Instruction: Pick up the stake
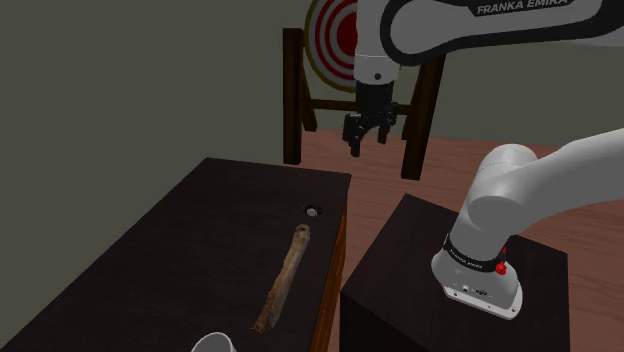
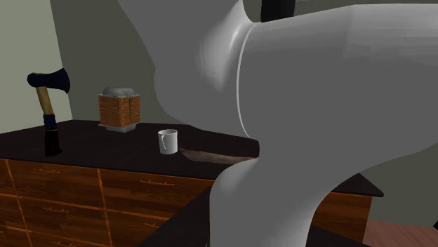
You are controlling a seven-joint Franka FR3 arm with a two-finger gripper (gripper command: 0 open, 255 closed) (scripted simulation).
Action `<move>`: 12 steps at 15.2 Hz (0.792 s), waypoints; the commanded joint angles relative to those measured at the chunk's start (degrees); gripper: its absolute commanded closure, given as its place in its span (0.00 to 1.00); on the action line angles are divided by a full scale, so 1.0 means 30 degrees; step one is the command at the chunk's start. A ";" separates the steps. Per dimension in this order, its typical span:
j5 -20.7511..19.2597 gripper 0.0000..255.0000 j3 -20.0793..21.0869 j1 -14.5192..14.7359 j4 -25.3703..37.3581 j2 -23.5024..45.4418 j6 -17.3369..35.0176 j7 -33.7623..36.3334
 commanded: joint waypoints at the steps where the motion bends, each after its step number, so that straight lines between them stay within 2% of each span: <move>1: 0.0757 0.00 0.1099 0.0009 -0.0744 0.0262 0.1071 0.1607; 6: 0.2476 0.00 0.3855 -0.0034 -0.1780 0.1704 0.3702 0.5358; 12: 0.3885 0.00 0.7370 -0.0650 -0.1845 0.5032 0.7329 0.9935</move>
